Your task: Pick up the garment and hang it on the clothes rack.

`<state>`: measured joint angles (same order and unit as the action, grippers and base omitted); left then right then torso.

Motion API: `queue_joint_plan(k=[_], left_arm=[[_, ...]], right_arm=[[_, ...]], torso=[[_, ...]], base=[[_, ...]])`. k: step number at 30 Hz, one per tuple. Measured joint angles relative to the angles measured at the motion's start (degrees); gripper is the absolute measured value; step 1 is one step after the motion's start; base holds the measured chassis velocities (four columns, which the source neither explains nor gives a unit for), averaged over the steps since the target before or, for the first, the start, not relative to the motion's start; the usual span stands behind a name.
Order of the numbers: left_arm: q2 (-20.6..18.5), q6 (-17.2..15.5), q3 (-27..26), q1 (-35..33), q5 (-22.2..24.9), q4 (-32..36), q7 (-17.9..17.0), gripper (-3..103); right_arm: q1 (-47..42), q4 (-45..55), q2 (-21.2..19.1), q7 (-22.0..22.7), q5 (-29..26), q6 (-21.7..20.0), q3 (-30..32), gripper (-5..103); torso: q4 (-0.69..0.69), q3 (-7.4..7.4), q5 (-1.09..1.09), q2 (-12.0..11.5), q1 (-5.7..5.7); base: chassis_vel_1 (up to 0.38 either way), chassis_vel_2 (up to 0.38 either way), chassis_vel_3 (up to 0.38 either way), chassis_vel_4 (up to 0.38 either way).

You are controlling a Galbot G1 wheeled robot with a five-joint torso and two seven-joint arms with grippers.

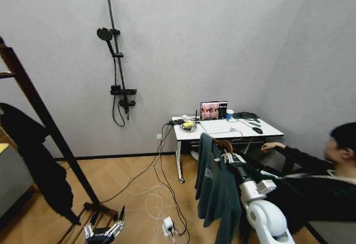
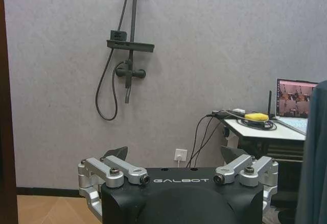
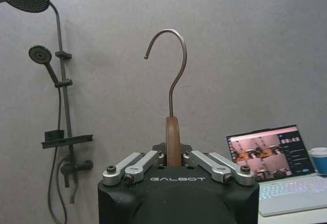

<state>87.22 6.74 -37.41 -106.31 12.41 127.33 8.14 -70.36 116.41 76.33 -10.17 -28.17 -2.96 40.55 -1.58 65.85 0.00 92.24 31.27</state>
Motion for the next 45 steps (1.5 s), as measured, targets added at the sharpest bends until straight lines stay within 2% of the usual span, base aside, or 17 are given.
queue_joint_plan(k=[5, 8, 14, 17, 23, 26, 30, 33, 37, 45], left_arm=[[0.0, 0.0, 0.0, 0.0, 0.0, 0.0, 0.0, 100], [0.0, 0.0, 0.0, 0.0, 0.0, 0.0, 0.0, 100], [0.0, 0.0, 0.0, 0.0, 0.0, 0.0, 0.0, 100], [0.0, 0.0, 0.0, 0.0, 0.0, 0.0, 0.0, 100], [0.0, 0.0, 0.0, 0.0, 0.0, 0.0, 0.0, 100], [0.0, 0.0, 0.0, 0.0, 0.0, 0.0, 0.0, 100], [0.0, 0.0, 0.0, 0.0, 0.0, 0.0, 0.0, 100], [0.0, 0.0, 0.0, 0.0, 0.0, 0.0, 0.0, 100], [0.0, 0.0, 0.0, 0.0, 0.0, 0.0, 0.0, 100], [0.0, 0.0, 0.0, 0.0, 0.0, 0.0, 0.0, 100]], right_arm=[[-0.2, 0.7, -0.2, -1.6, -1.1, -1.2, -2.9, 10], [-0.9, 4.7, -0.5, -1.7, -2.4, -4.9, -7.1, 10], [0.3, 8.8, -0.6, -0.5, -3.2, -8.2, -11.3, 10], [3.1, 13.0, -0.8, 2.3, -5.7, -13.2, -13.3, 10], [3.2, 17.1, -3.5, 5.4, -9.8, -16.9, -13.4, 10], [2.5, 22.1, -6.7, 8.3, -14.3, -19.6, -12.4, 10], [2.2, 24.4, -9.0, 8.7, -16.2, -20.2, -11.2, 10], [1.8, 26.9, -14.3, 8.9, -20.1, -20.6, -8.5, 10], [3.2, 26.8, -15.9, 8.9, -21.3, -20.7, -8.7, 10], [11.4, 23.9, -18.3, 9.8, -24.0, -21.9, -15.1, 10]], torso=[[-0.02, -0.02, 0.0, 0.0, -0.07], [-0.04, -0.03, -0.01, 0.0, -0.12], [-0.04, -0.03, -0.02, 0.0, -0.13], [-0.04, -0.03, -0.02, 0.0, -0.11], [-0.04, -0.03, 0.0, 0.0, -0.11], [-0.05, -0.04, 0.0, 0.0, -0.13], [-0.05, -0.04, 0.01, 0.0, -0.13], [-0.04, -0.05, 0.0, 0.0, -0.14], [-0.05, -0.05, 0.0, 0.0, -0.14], [-0.04, -0.04, -0.01, 0.0, -0.13]], base=[[-0.033, 0.037, 0.013, -0.011], [0.098, -0.032, -0.016, 0.097], [0.083, 0.018, 0.014, 0.073], [0.046, 0.101, 0.092, 0.059], [0.064, 0.115, 0.118, 0.08], [0.114, 0.112, 0.107, 0.097], [0.128, 0.099, 0.097, 0.117], [0.133, 0.131, 0.119, 0.134], [0.118, 0.127, 0.121, 0.131], [0.116, 0.128, 0.142, 0.125]])
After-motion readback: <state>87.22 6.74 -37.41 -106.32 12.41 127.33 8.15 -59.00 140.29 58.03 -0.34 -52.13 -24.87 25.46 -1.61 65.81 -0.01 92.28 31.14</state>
